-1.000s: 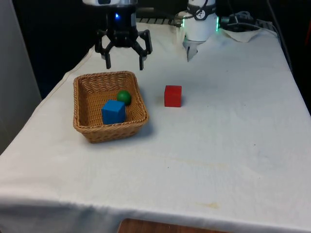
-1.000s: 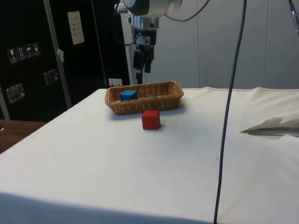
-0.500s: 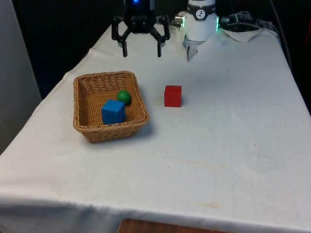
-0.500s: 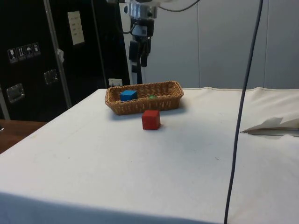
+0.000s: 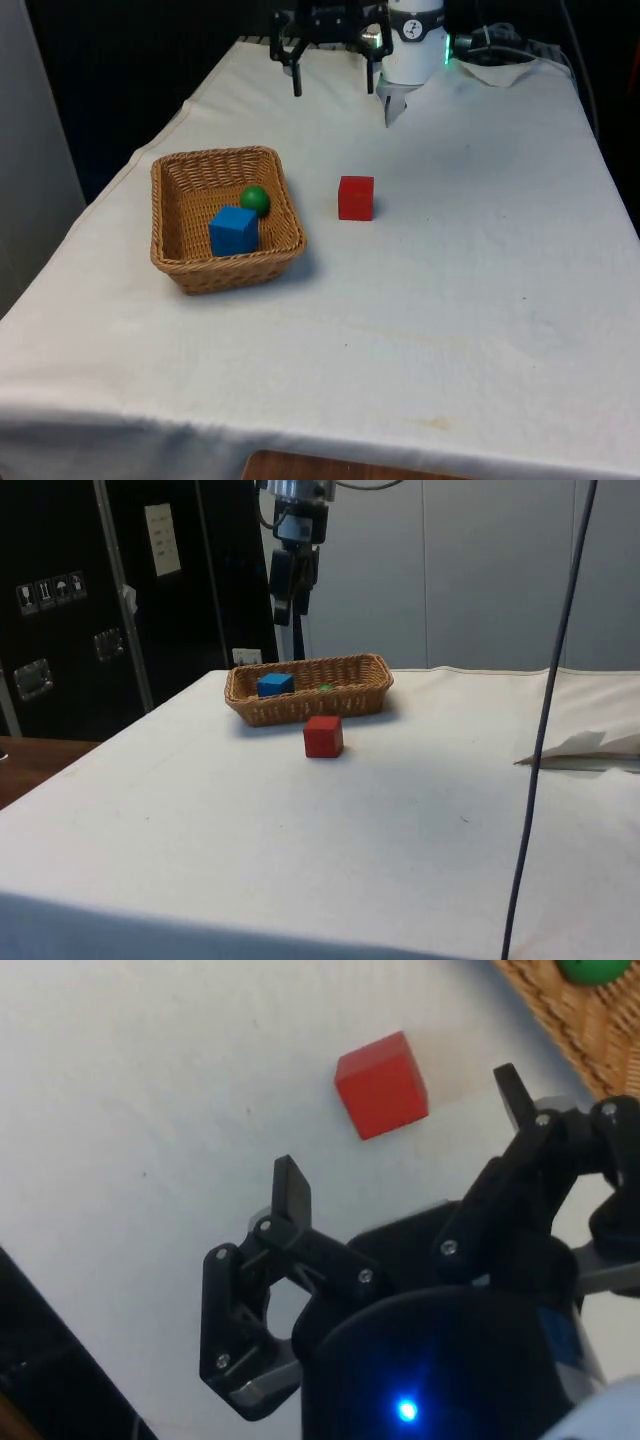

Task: Place all non-red objects into the basket.

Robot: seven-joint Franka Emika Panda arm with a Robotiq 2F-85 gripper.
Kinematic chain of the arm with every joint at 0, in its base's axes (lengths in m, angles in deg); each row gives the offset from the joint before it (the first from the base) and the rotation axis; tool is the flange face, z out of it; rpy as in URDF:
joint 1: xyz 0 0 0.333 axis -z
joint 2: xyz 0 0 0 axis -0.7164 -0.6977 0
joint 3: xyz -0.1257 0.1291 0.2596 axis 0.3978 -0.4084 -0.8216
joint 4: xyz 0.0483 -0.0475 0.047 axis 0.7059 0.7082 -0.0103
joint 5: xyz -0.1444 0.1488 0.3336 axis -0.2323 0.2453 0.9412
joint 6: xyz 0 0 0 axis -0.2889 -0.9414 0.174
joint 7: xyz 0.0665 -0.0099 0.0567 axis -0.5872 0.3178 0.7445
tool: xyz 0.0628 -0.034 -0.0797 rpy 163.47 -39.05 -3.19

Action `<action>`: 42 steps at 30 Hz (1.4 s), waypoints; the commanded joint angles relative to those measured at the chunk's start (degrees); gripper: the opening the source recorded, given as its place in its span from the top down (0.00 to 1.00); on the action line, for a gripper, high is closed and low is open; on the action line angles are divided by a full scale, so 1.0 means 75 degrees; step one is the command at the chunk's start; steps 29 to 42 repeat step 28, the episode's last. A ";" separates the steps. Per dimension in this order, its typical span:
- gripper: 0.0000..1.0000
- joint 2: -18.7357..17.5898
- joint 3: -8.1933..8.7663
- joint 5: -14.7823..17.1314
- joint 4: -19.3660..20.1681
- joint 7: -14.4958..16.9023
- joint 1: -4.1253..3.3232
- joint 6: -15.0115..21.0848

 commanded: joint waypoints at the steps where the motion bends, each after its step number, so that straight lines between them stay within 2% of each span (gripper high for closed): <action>1: 0.00 0.0099 -0.0023 -0.0214 0.0092 -0.0222 -0.0046 0.0107; 2: 0.00 0.0153 -0.0069 -0.0244 0.0130 -0.0275 -0.0046 0.0115; 3: 0.00 0.0176 -0.0130 -0.0115 0.0107 -0.0153 0.0000 0.0008; 4: 0.00 0.0252 -0.0160 -0.0306 0.0206 -0.0359 -0.0038 0.0138; 9: 0.00 0.0504 -0.0428 -0.0405 0.0413 -0.0558 -0.0031 0.0214; 10: 0.00 0.0542 -0.0466 -0.0413 0.0451 -0.0581 -0.0031 0.0237; 11: 0.00 0.0519 -0.0481 -0.0237 0.0397 -0.0413 0.0000 0.0130; 12: 0.00 0.0573 -0.0512 -0.0420 0.0481 -0.0604 -0.0023 0.0260; 17: 0.00 0.0764 -0.0772 -0.0435 0.0672 -0.0733 -0.0023 0.0359; 18: 0.00 0.0749 -0.0779 -0.0244 0.0626 -0.0542 0.0000 0.0244; 19: 0.00 0.0802 -0.0817 -0.0443 0.0710 -0.0749 -0.0015 0.0374; 24: 0.00 0.0993 -0.1070 -0.0428 0.0886 -0.0856 0.0008 0.0420; 28: 0.00 0.1031 -0.1100 -0.0252 0.0879 -0.0710 0.0000 0.0321; 42: 0.00 0.1031 -0.1100 -0.0252 0.0879 -0.0710 0.0000 0.0321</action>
